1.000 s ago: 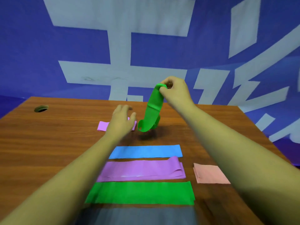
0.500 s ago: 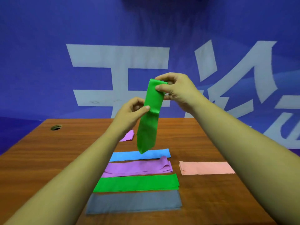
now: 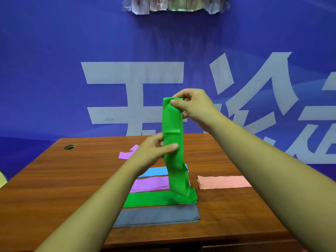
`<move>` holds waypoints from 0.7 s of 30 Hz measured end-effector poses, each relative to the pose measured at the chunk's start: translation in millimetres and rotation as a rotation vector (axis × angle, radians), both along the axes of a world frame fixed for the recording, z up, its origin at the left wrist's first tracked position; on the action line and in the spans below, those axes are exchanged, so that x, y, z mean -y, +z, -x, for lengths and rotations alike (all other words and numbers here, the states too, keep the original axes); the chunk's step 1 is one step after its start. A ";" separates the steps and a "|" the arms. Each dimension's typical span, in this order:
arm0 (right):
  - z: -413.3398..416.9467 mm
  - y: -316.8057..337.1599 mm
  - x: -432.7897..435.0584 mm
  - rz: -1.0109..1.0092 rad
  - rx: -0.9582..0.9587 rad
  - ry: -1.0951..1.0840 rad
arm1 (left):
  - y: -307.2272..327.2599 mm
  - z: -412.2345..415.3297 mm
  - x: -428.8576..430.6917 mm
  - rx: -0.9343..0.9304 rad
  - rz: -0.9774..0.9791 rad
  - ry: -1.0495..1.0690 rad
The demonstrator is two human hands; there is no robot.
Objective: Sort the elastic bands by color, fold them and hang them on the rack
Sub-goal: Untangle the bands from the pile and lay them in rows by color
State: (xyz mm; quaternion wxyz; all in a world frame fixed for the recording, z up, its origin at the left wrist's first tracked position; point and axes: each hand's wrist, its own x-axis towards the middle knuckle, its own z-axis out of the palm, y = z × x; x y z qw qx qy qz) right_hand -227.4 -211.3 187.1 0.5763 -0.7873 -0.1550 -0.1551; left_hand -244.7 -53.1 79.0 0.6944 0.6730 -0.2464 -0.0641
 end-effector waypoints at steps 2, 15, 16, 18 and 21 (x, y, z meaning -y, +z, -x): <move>-2.0 4.2 3.5 -0.024 0.036 -0.085 | -15.3 3.9 -1.8 -0.018 -0.027 0.016; -0.2 -9.6 11.5 -0.135 -0.102 -0.065 | 8.1 1.5 -8.4 0.209 -0.030 0.207; 0.3 -7.9 10.8 -0.137 -0.106 -0.057 | 8.2 0.9 -7.5 0.234 -0.055 0.224; -0.1 -6.1 10.2 -0.124 -0.111 -0.054 | 8.0 -0.9 -7.1 0.246 -0.046 0.234; -1.8 -7.5 9.3 -0.100 -0.117 -0.069 | 9.9 -3.9 -8.7 0.299 -0.011 0.301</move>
